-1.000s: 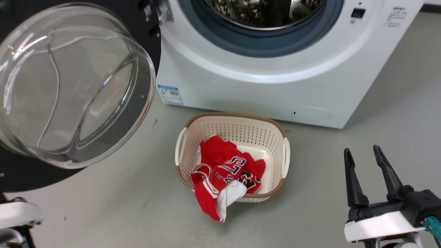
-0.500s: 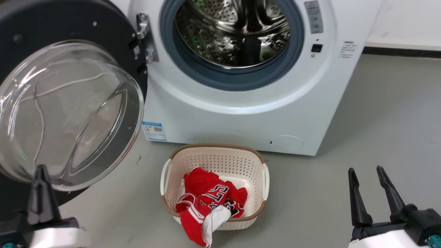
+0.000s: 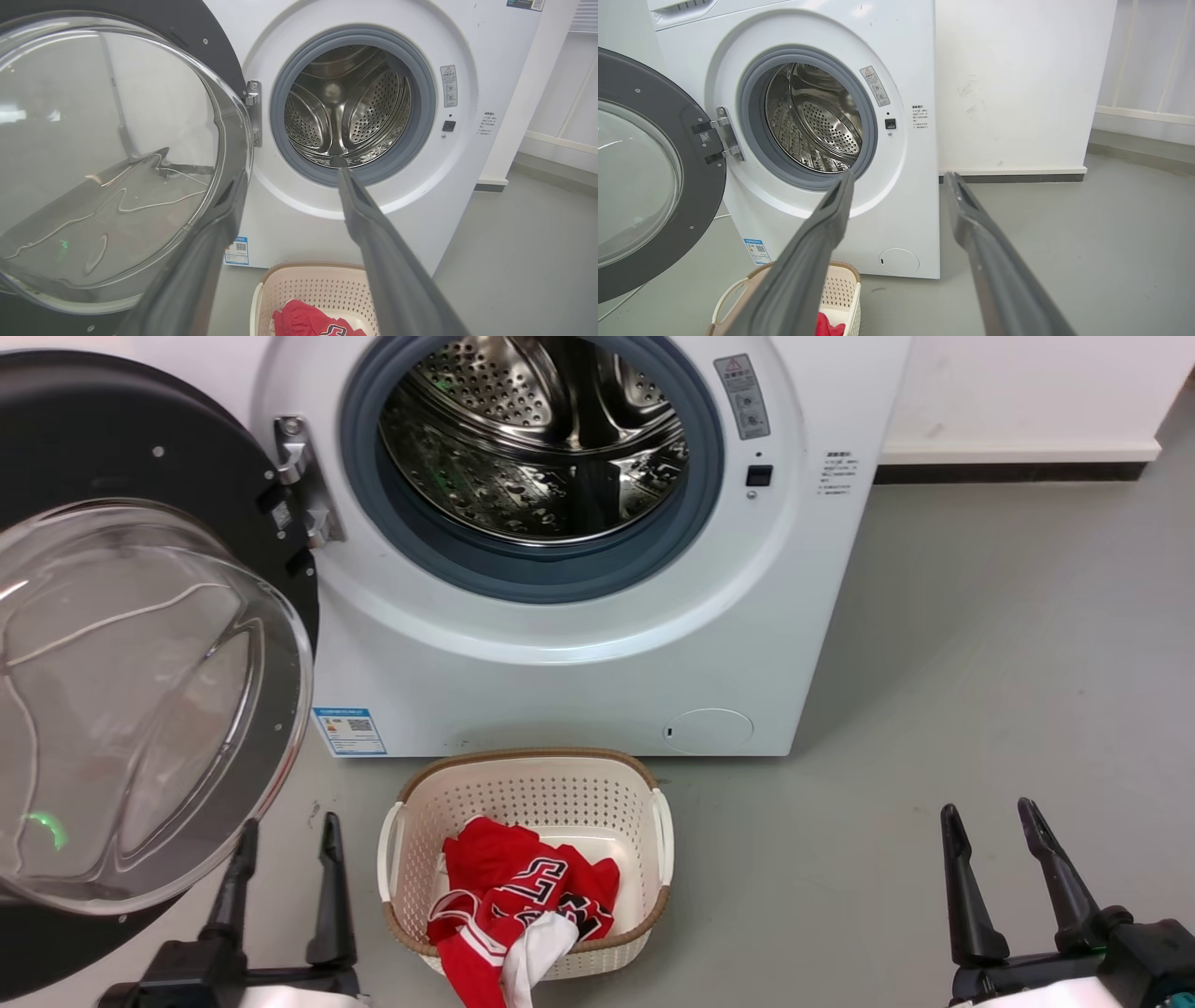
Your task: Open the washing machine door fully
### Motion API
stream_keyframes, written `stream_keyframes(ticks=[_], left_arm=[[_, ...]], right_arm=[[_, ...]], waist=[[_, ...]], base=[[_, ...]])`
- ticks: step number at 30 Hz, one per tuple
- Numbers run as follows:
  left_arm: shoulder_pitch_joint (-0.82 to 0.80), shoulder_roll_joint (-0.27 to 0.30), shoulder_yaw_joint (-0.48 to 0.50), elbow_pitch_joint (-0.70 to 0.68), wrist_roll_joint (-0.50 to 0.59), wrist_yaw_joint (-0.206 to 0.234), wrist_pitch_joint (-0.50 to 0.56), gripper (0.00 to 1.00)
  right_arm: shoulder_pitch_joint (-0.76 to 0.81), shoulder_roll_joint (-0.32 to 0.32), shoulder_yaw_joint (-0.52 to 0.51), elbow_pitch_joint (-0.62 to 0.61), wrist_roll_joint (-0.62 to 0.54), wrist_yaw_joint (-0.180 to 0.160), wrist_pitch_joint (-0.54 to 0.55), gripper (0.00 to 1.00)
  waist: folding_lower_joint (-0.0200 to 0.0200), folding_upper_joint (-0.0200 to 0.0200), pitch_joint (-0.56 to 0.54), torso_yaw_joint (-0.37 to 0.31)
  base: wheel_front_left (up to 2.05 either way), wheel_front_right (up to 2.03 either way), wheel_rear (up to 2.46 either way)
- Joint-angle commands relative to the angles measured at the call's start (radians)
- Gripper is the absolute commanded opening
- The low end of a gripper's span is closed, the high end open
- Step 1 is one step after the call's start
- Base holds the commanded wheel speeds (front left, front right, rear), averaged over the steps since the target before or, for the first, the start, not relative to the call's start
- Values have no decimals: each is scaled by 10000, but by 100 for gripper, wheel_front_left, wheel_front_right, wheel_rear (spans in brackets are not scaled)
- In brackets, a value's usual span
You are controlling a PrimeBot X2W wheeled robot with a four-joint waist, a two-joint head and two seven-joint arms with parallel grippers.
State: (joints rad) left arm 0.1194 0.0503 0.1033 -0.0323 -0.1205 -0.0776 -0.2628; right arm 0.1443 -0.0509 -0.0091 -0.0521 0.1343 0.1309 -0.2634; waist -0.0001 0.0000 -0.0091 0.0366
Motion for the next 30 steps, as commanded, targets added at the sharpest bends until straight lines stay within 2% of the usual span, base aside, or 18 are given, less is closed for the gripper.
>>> stream_keyframes(ticks=[1,7,13,20,21,26,30], left_arm=[[128,3,-264,-43,-78,121,-30,100],[267,4,-612,-95,-73,325,-30,100],[280,3,-578,-89,526,553,-28,100],[151,1,-521,-26,656,604,-30,100],[200,-2,-532,-24,629,611,-2,0],[312,-27,-582,454,581,600,66,0],[140,-25,-530,610,-286,536,288,0]], right_arm=[[76,14,-16,-84,47,-5,-20,100],[151,14,-24,-198,-11,-3,-20,100],[198,14,2,-244,-48,-3,-18,100],[156,14,-20,-244,-38,-5,-18,100],[80,0,-14,-202,-20,2,2,0],[107,1,23,246,32,2,41,0],[1,-51,40,343,920,2,181,0]], waist=[[1,0,65,-172],[1,0,125,-395],[1,0,186,-552],[1,0,213,-540],[1,0,214,-541],[1,0,214,-537],[1,0,211,-531]], base=[[0,0,0],[0,0,0],[0,0,0],[0,0,0],[0,0,0],[0,0,0],[0,0,0]])
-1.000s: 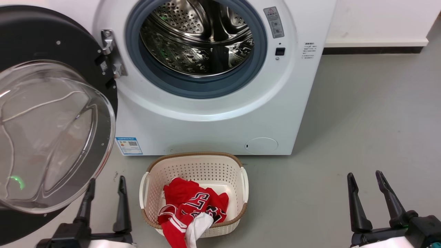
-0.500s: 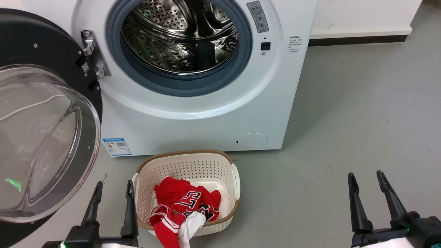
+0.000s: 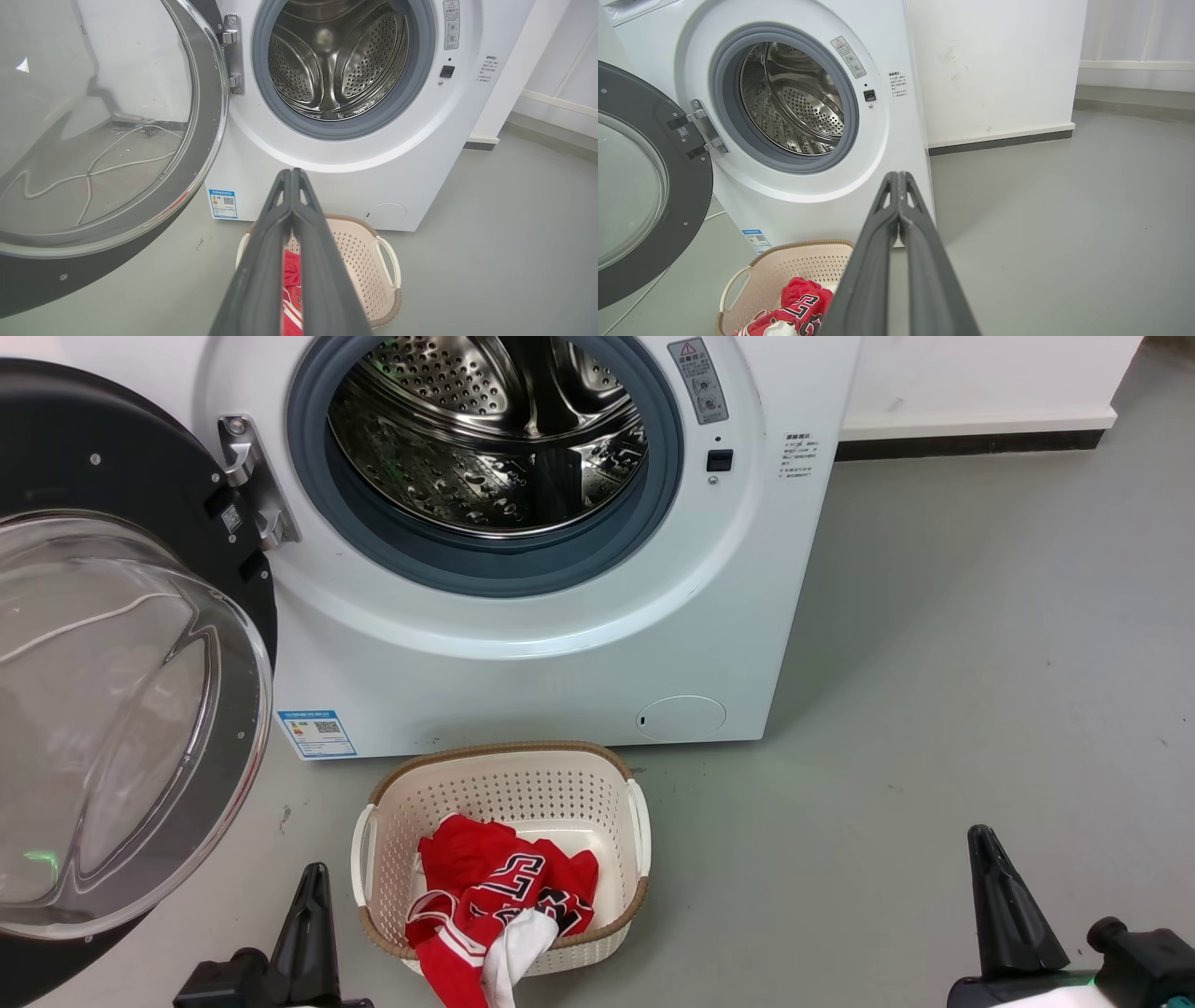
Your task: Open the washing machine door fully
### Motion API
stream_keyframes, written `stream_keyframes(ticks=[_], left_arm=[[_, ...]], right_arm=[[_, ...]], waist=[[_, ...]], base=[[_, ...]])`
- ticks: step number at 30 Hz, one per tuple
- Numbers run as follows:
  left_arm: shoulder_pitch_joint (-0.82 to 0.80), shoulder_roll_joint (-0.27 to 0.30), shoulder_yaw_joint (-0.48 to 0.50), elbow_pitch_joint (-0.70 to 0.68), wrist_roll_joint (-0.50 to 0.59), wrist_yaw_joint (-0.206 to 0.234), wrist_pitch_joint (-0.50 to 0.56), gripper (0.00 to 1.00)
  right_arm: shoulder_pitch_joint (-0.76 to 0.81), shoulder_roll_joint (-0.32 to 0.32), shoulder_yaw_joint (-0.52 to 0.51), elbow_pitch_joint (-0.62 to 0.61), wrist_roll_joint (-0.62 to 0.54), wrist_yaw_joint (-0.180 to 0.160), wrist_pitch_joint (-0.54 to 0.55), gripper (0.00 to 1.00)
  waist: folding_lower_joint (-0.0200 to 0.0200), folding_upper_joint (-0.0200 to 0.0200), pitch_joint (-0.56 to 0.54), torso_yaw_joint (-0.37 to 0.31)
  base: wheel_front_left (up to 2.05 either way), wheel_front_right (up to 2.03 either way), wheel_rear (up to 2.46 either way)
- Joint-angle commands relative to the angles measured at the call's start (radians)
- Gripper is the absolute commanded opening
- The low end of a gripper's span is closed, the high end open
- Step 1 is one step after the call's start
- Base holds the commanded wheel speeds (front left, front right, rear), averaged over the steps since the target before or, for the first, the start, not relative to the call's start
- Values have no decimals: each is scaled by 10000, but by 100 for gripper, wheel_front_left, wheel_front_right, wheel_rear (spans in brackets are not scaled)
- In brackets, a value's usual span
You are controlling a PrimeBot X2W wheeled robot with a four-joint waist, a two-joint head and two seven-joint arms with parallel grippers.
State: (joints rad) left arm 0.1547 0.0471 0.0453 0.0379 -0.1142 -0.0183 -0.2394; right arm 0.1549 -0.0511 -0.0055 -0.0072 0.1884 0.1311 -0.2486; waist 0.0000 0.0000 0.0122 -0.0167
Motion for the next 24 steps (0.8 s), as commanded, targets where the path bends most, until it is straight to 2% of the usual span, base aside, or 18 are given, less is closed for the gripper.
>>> stream_keyframes(ticks=[1,24], left_arm=[[-250,8,59,-61,-563,-72,104,0],[-973,17,239,541,-4818,-386,1109,0]], right_arm=[[-144,-64,6,-66,600,0,72,0],[-921,-280,-12,692,4888,-1,877,0]], waist=[[0,0,-2,4],[0,0,-19,35]], base=[[0,0,0],[0,0,0]])
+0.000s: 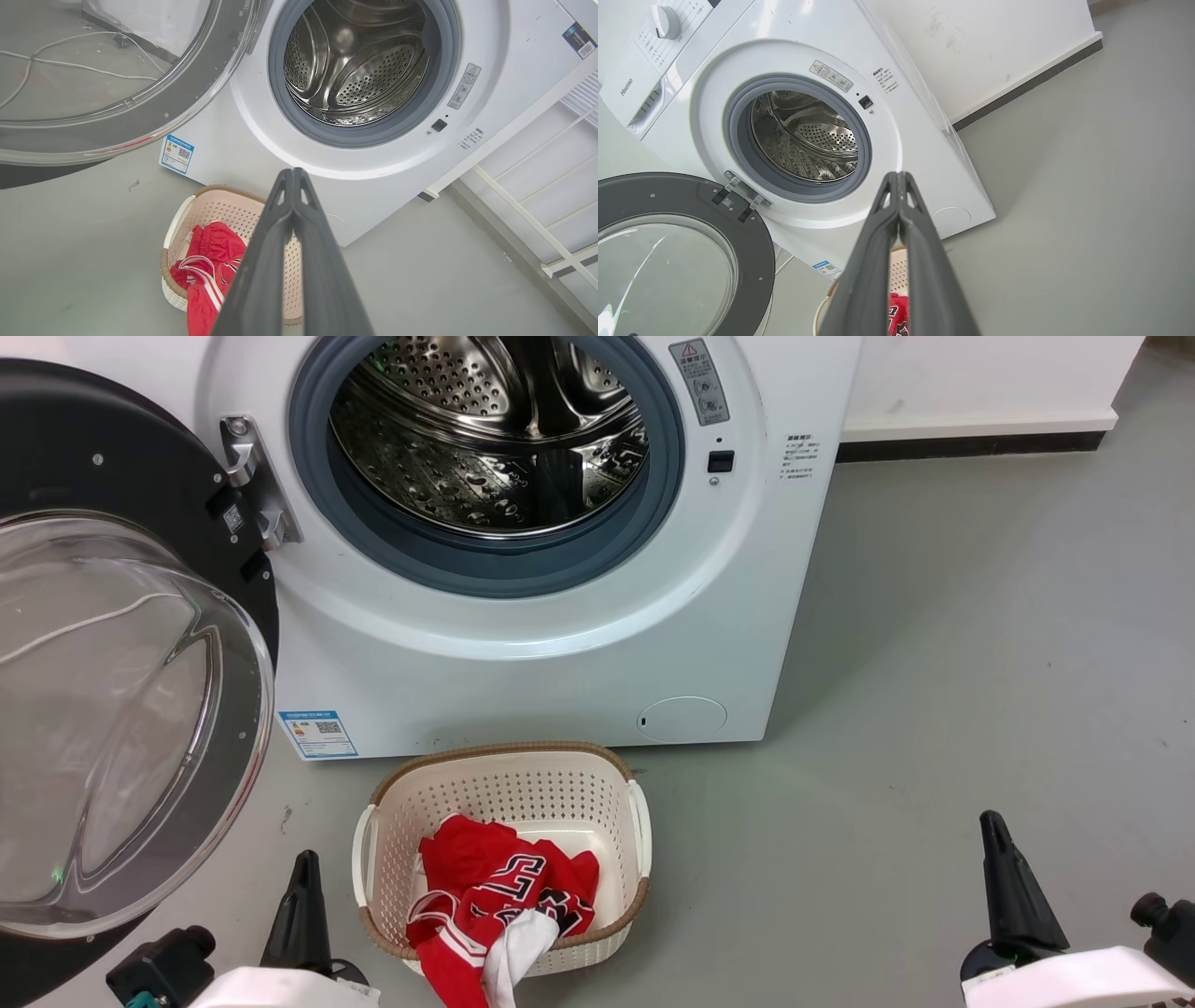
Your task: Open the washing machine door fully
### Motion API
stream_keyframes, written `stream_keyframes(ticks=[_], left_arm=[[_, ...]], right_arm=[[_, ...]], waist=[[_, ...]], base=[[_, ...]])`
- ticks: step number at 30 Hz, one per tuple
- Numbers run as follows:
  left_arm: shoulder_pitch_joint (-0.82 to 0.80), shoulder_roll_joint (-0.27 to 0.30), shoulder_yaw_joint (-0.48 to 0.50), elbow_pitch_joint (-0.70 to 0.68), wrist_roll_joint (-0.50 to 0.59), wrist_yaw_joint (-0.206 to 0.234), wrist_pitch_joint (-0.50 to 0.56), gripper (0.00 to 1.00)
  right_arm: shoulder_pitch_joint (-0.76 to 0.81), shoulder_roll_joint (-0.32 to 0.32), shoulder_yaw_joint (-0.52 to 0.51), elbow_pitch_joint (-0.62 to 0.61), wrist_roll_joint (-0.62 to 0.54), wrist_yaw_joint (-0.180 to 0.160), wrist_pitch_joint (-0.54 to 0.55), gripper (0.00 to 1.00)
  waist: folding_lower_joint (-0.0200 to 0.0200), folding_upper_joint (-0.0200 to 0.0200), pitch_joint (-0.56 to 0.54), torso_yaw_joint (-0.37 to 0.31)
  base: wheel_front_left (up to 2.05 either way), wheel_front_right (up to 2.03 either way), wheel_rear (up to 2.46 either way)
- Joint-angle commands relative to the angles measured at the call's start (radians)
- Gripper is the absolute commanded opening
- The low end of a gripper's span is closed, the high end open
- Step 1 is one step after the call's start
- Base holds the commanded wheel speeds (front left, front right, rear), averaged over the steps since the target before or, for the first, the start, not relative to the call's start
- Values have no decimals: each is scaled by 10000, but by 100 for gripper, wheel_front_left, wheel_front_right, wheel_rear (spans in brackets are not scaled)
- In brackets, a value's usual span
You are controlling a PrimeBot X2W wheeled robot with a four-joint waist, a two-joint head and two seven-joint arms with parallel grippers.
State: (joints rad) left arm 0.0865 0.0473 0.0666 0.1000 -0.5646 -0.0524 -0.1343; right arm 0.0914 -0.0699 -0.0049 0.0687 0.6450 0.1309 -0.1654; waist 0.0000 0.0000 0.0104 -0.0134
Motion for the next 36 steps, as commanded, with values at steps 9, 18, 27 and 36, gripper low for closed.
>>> stream_keyframes(ticks=[9,18,27,36], left_arm=[[-528,19,91,124,-1696,-151,388,0],[-741,22,150,315,-2956,-247,694,0],[-938,25,202,490,-4107,-334,966,0],[-1107,28,245,632,-5049,-399,1199,0]], right_arm=[[-518,-134,-60,169,1683,0,335,0],[-735,-159,-114,394,2912,0,618,0],[-934,-172,-175,597,4019,0,878,0],[-1095,-177,-238,766,4924,-1,1107,0]], waist=[[0,0,-7,14],[0,0,-14,26],[0,0,-20,39],[0,0,-26,50]], base=[[0,0,0],[0,0,0],[0,0,0],[0,0,0]])
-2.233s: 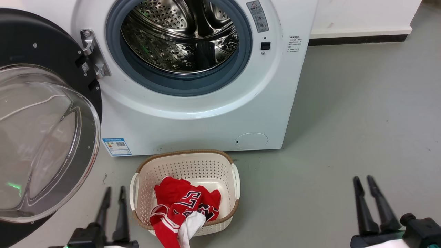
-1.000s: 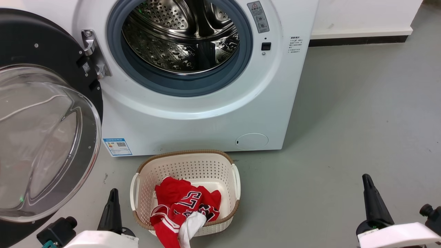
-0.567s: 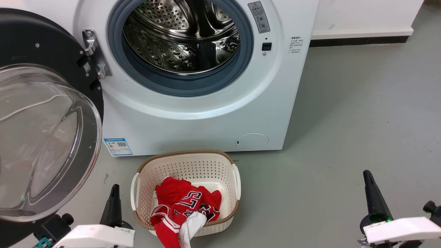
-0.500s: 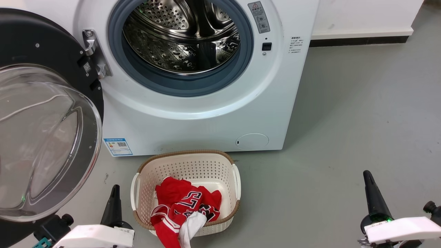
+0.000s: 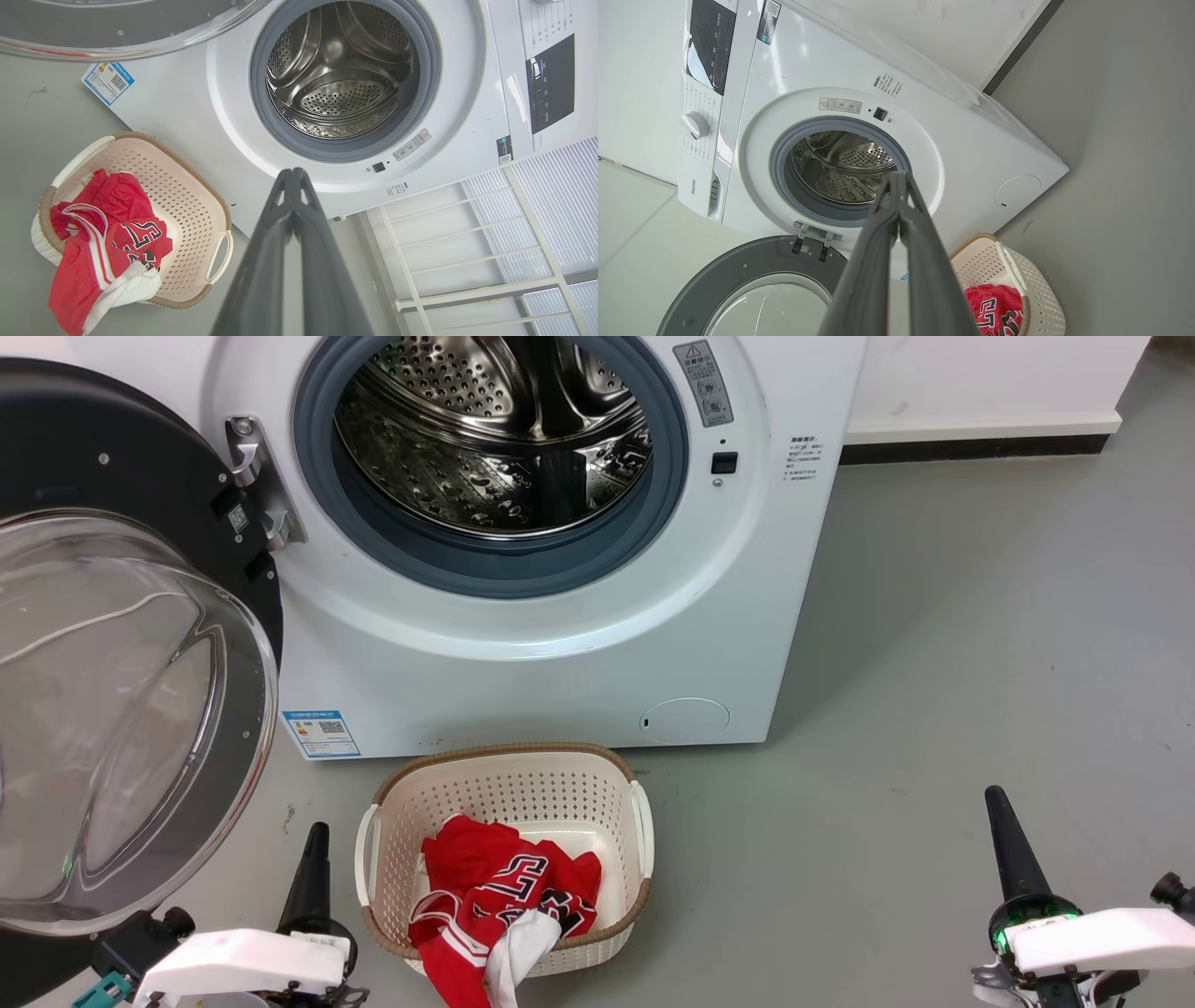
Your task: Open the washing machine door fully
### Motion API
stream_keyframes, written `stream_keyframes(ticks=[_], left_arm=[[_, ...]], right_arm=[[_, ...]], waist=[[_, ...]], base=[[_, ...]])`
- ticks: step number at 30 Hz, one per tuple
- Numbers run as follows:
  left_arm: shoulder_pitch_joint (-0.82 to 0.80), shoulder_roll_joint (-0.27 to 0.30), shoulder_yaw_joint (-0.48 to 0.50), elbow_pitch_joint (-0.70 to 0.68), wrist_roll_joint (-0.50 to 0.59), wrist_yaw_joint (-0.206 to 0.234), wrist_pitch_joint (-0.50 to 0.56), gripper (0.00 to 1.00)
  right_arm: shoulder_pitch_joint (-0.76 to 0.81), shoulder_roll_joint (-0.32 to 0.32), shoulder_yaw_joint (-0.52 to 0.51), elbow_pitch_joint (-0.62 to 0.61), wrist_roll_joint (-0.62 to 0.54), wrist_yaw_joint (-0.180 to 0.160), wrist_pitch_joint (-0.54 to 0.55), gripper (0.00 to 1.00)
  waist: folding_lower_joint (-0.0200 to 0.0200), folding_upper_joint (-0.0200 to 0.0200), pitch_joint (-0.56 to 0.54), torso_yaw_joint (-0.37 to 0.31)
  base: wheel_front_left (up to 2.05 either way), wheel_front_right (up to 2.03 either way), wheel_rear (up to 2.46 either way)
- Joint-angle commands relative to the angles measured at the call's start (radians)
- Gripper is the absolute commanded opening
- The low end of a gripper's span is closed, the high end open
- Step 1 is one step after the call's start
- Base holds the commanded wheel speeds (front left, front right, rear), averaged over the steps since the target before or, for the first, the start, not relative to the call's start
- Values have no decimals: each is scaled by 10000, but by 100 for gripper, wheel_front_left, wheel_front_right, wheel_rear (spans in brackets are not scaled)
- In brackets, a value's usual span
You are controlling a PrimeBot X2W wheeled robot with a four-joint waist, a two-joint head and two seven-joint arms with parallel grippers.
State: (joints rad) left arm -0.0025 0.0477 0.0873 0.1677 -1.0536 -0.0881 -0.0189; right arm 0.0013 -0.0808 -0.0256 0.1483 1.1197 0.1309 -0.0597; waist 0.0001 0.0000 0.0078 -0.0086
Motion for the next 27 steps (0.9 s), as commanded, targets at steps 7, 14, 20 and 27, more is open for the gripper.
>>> stream_keyframes(ticks=[7,14,20,27], left_arm=[[-361,26,69,69,-939,-101,232,0],[-474,28,98,182,-1659,-164,406,0],[-577,29,126,271,-2246,-199,542,0],[-688,31,156,374,-2894,-255,707,0]], right_arm=[[-357,-67,-84,104,907,-1,239,0],[-463,-61,-142,242,1590,-1,424,0],[-564,-54,-191,343,2143,-1,563,0],[-683,-42,-245,463,2752,-2,732,0]], waist=[[-1,0,-6,10],[-1,0,-11,20],[-1,0,-15,28],[-1,0,-21,38]], base=[[0,0,0],[0,0,0],[0,0,0],[0,0,0]])
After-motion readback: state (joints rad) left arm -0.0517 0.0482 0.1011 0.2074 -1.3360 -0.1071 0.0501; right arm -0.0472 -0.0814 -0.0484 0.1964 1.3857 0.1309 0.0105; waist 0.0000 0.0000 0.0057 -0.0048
